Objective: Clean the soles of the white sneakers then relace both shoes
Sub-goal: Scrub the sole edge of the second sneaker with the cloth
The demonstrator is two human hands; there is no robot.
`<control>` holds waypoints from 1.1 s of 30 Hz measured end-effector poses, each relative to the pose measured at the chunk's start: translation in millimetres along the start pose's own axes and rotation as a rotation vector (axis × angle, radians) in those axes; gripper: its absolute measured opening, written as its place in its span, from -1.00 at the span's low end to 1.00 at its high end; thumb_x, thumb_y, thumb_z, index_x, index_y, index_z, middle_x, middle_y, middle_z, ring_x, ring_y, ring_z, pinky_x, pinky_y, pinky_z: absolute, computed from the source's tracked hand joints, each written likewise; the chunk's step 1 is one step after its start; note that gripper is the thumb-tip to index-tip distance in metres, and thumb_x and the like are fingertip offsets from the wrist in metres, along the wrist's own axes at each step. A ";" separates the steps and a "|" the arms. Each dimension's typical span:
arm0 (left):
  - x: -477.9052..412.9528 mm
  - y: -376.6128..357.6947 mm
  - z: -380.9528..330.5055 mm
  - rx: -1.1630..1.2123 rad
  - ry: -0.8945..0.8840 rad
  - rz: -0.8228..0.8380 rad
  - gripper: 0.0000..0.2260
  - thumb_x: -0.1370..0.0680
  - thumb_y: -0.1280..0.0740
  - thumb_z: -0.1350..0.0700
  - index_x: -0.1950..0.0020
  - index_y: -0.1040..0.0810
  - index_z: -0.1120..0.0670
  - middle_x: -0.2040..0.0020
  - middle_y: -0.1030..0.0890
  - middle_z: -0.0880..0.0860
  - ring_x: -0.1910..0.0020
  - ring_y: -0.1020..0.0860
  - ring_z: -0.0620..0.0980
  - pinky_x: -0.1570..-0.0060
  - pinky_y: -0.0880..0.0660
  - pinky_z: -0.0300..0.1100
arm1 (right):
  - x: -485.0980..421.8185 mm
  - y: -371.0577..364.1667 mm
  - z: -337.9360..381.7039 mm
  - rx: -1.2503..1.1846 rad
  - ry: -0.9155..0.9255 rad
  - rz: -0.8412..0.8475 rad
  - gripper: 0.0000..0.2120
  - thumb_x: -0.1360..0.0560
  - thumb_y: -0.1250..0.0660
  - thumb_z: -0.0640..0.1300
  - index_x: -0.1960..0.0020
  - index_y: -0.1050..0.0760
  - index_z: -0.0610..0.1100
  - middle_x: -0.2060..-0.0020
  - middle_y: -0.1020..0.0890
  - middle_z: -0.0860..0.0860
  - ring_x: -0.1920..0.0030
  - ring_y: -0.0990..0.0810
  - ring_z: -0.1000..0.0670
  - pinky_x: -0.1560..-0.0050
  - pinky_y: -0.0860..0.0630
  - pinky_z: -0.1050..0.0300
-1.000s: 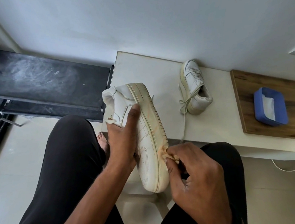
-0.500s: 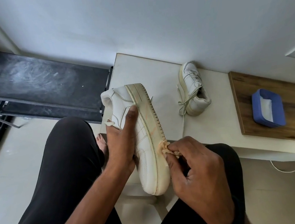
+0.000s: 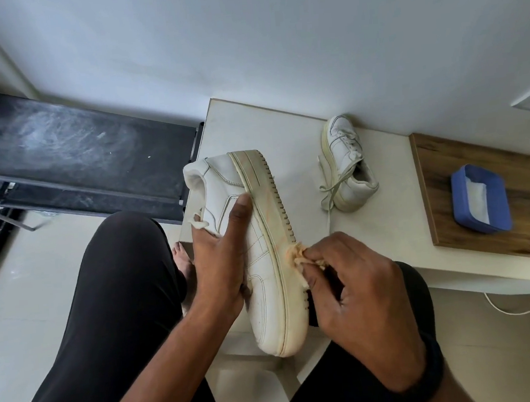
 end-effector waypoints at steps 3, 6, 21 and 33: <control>1.7 0.0 0.9 0.018 0.022 0.003 -0.53 -0.58 -0.48 -0.04 -0.46 -0.51 0.05 -0.21 -0.72 0.11 -0.19 -0.71 0.14 -0.21 -0.62 0.25 | 3.1 -5.1 5.8 0.006 0.014 0.027 -0.88 -0.55 -0.29 -0.03 -0.01 -0.51 -0.06 0.14 -0.63 0.06 0.17 -0.64 0.09 0.25 -0.66 0.13; 3.7 0.3 -0.5 0.012 0.020 -0.001 -0.55 -0.61 -0.45 0.00 -0.47 -0.50 0.06 -0.20 -0.73 0.11 -0.17 -0.72 0.13 -0.18 -0.64 0.23 | 13.8 -18.6 19.6 -0.002 0.054 0.129 -0.87 -0.56 -0.29 -0.01 -0.04 -0.53 -0.04 0.08 -0.64 0.05 0.13 -0.67 0.04 0.21 -0.66 0.07; 6.4 -3.4 -9.0 -0.020 -0.031 0.020 -0.58 -0.59 -0.47 -0.02 -0.42 -0.54 0.06 -0.20 -0.73 0.12 -0.19 -0.70 0.16 -0.24 -0.60 0.27 | -2.6 -14.5 21.9 0.023 0.076 0.089 -0.89 -0.57 -0.30 -0.04 0.01 -0.54 -0.08 0.15 -0.61 0.06 0.23 -0.62 0.06 0.28 -0.64 0.07; 14.0 -12.7 -10.4 0.009 0.005 0.076 -0.60 -0.54 -0.44 -0.01 -0.35 -0.57 0.10 -0.11 -0.75 0.12 -0.07 -0.75 0.10 -0.04 -0.70 0.05 | -22.8 6.9 -6.7 0.029 0.032 0.018 -0.88 -0.49 -0.41 -0.10 0.03 -0.61 -0.14 0.17 -0.66 0.04 0.24 -0.63 0.08 0.31 -0.65 0.07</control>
Point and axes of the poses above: each hand's wrist, its own x-axis away from the middle knuckle, its own y-axis out of the back of the hand, z = x × y, the point moved 10 cm from there along -x, towards the middle knuckle
